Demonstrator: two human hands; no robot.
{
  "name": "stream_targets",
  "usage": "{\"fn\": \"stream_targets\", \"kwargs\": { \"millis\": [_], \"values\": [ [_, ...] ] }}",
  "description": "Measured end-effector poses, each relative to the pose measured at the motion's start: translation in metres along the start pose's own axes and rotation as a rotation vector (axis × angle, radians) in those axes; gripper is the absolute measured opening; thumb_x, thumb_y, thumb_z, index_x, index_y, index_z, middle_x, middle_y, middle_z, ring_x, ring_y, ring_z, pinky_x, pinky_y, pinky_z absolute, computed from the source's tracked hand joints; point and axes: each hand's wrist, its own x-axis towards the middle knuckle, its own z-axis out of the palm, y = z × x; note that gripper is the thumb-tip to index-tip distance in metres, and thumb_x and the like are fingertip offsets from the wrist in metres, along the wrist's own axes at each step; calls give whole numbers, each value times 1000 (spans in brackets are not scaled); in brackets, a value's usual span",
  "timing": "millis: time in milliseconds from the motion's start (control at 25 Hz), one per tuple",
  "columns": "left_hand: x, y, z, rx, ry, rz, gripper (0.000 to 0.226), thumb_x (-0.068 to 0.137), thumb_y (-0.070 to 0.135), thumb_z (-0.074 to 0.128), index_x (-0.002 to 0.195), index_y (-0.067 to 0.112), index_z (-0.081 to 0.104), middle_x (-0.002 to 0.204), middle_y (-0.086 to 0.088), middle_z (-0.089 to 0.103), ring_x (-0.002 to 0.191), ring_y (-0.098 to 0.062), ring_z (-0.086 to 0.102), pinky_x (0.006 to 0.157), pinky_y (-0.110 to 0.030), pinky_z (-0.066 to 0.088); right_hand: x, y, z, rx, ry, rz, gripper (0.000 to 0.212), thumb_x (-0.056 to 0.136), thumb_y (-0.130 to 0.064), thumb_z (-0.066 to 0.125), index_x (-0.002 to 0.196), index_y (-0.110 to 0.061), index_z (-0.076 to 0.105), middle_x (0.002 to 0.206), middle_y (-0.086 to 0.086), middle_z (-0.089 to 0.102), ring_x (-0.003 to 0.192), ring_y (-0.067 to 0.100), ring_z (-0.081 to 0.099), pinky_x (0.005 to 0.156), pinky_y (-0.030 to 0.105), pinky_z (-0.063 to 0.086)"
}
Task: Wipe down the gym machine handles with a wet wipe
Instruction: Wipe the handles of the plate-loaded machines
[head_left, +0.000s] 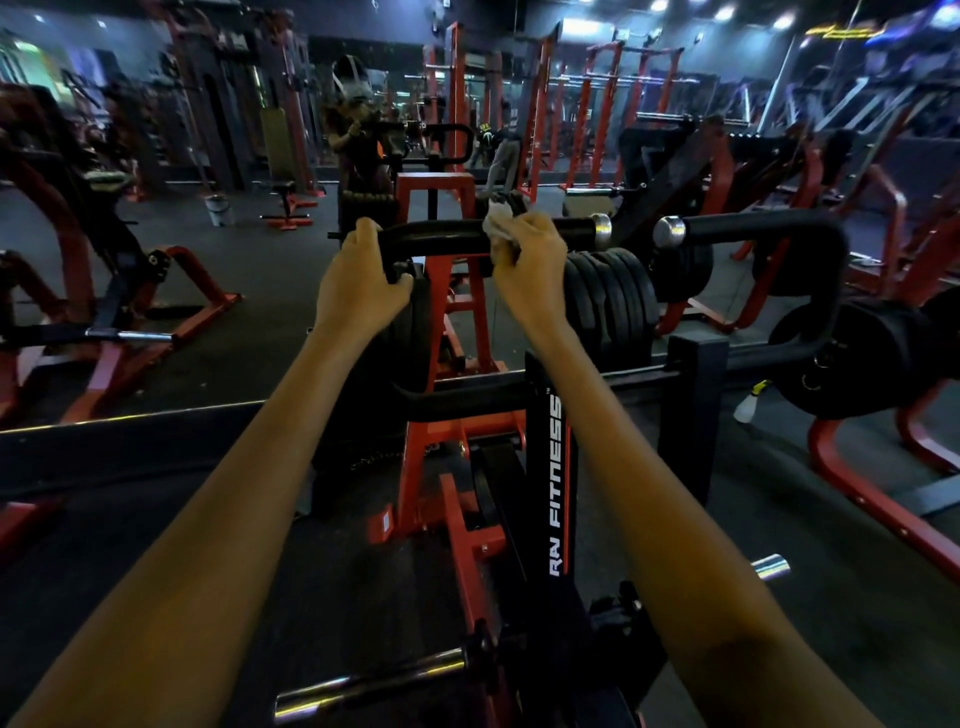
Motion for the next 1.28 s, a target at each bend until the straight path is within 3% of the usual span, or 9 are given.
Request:
{"fn": "stream_targets", "kwargs": {
  "millis": [120,240,440,560,720,840,1040,1200,1280],
  "values": [
    [0,-1,-1,-22,-27,10,44,85,17,64,121,8,40,119,-12,52,103,-24,55,75,-29,42,8,24,-25,-102,80,202,22,90,2,50,103,-1,67,94,11,51,73,5,44,71,10,41],
    [-1,-1,-1,-5,-20,15,45,84,17,66,120,7,41,118,-12,52,101,-25,56,74,-29,42,12,41,-37,-153,181,329,29,87,8,47,109,1,65,100,16,52,82,17,49,70,8,37],
    [-2,3,1,27,10,-12,49,81,16,69,120,8,41,117,-11,52,103,-24,56,75,-28,42,-4,0,9,-96,9,120,15,87,5,51,92,1,64,97,11,52,82,9,47,74,6,41],
    [-2,2,-3,29,-22,-12,47,83,15,68,121,7,40,120,-12,51,105,-25,54,76,-30,41,-12,-22,30,-40,-102,-36,16,90,1,51,100,1,64,96,10,51,81,11,50,71,16,47],
    [-3,-1,-6,-28,-44,38,42,84,10,64,118,7,41,116,-10,50,90,-14,48,73,-26,38,1,9,-8,-184,-16,113,20,92,-3,49,104,-2,65,95,3,45,79,7,41,70,1,35],
    [-4,-3,-2,-27,5,59,39,84,8,63,117,8,42,114,-10,51,85,-11,48,70,-21,38,9,31,-27,-238,136,219,22,93,-2,47,103,0,66,95,13,52,78,11,44,69,5,33],
    [-4,-4,-1,-25,29,60,37,87,0,56,121,8,43,114,-10,52,90,-16,55,69,-21,39,-1,-5,12,-154,-10,51,19,92,1,47,96,0,65,92,4,48,83,9,45,71,1,35],
    [-16,-5,11,3,103,41,53,87,2,56,136,7,36,132,-14,44,116,-25,49,91,-33,47,7,2,0,-198,-108,13,23,92,-1,48,106,-3,66,93,3,48,83,9,44,68,4,38],
    [-45,-14,33,145,138,23,74,86,6,57,148,6,17,150,-20,23,138,-33,26,112,-45,29,13,13,-14,-261,-18,127,24,93,-5,46,107,-4,66,96,6,50,82,10,45,67,11,40]
  ]
}}
